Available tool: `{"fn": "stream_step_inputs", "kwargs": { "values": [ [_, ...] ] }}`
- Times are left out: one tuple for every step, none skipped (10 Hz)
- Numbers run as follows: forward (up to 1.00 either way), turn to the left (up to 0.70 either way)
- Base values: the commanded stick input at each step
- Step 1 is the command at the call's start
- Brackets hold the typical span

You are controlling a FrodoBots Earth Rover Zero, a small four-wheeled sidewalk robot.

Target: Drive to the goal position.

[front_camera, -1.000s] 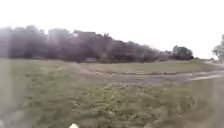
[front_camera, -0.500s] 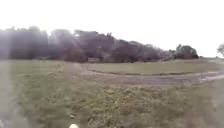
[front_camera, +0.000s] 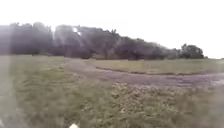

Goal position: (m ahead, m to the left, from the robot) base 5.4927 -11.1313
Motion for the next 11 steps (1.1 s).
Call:
{"fn": "stream_step_inputs", "kwargs": {
  "values": [
    [0.7, 0.0],
    [0.7, 0.0],
    [0.7, 0.0],
    [0.7, 0.0],
    [0.7, 0.0],
    [0.7, 0.0],
    [0.7, 0.0],
    [0.7, 0.0],
    [0.7, 0.0],
    [0.7, 0.0],
    [0.7, 0.0]
  ]
}}
